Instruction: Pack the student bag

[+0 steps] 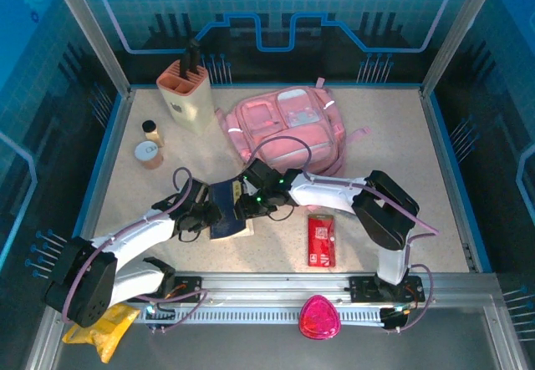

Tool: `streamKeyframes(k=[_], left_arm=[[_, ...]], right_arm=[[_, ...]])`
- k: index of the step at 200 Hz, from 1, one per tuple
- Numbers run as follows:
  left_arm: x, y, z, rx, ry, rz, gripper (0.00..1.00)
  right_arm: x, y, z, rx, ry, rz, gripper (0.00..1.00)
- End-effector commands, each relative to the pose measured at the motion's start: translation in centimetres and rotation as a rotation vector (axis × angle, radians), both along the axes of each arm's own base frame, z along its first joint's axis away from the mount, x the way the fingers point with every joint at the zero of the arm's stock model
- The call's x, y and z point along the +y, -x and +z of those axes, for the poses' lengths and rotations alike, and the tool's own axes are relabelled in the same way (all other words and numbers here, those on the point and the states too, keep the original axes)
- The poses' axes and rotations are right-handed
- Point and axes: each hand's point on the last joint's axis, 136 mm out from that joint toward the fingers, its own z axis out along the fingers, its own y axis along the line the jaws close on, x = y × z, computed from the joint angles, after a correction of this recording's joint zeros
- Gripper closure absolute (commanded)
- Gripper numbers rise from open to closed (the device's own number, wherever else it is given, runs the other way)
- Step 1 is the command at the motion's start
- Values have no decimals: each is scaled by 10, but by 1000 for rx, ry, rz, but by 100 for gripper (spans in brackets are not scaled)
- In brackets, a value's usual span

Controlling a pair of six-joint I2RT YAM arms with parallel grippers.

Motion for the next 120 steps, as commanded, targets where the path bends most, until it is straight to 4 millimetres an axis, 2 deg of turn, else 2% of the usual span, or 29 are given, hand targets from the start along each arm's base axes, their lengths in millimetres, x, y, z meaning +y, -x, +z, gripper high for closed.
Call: streamKeyframes(k=[1, 78, 99, 120], left_arm=[[-17, 11, -7, 49, 58, -59, 68], [-12, 9, -1, 38, 32, -46, 67], [-7, 3, 12, 7, 3, -44, 63], [3, -4, 38, -51, -16, -25, 50]], right_arm=[[6, 2, 3, 18, -40, 14, 69], [7, 5, 16, 4, -83, 23, 91], [9, 6, 34, -18, -139, 28, 94], [9, 8, 57, -52, -196, 30, 97]])
